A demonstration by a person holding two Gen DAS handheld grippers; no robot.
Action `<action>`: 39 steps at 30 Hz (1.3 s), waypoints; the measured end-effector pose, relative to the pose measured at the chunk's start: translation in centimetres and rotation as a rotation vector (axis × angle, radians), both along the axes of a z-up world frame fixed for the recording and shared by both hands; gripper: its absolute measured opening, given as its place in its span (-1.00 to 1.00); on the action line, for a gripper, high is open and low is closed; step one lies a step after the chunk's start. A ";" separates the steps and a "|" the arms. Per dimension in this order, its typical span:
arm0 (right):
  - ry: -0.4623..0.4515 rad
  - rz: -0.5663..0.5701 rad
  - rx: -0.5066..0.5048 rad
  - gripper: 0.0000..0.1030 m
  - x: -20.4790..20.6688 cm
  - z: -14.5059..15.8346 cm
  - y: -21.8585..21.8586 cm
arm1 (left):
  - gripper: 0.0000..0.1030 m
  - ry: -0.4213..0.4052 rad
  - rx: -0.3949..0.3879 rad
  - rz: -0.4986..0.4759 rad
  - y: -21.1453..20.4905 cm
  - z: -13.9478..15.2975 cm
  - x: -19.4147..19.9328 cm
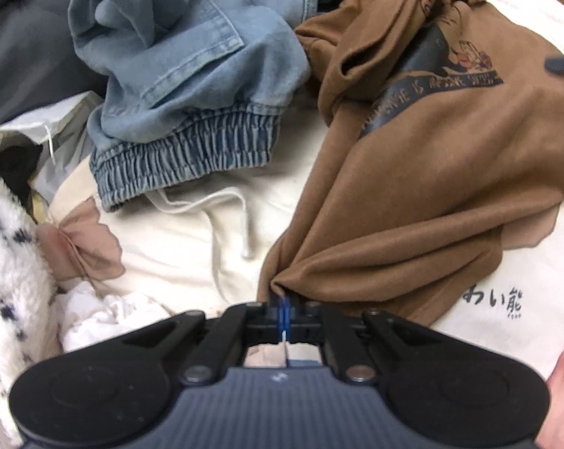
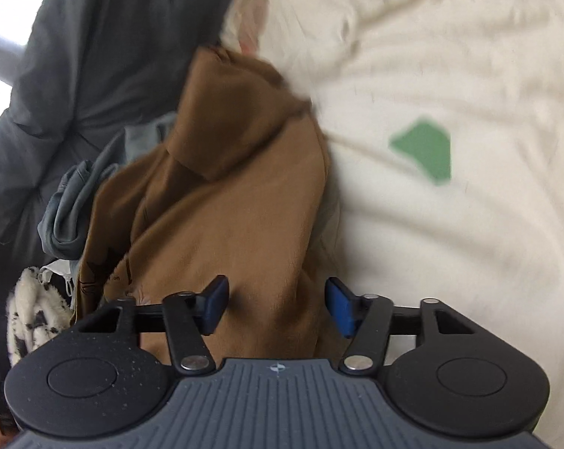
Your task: Fold clothes
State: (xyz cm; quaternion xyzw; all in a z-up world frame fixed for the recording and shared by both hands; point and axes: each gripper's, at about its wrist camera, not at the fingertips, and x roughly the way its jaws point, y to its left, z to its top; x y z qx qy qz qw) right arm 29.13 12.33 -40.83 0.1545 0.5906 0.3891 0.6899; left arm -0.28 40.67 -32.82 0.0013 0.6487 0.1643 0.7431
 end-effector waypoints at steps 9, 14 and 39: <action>-0.038 0.022 0.003 -0.98 0.0 1.6 -1.7 | -0.98 -0.059 -0.060 0.012 -0.4 0.5 0.6; -0.073 0.025 -0.060 -0.98 0.3 3.5 -4.0 | -0.98 -0.075 -0.126 -0.021 -2.1 -0.2 1.3; -0.151 -0.182 -0.271 -0.99 -3.4 9.8 -24.3 | 0.12 -0.214 -0.292 -0.216 -6.0 2.5 3.4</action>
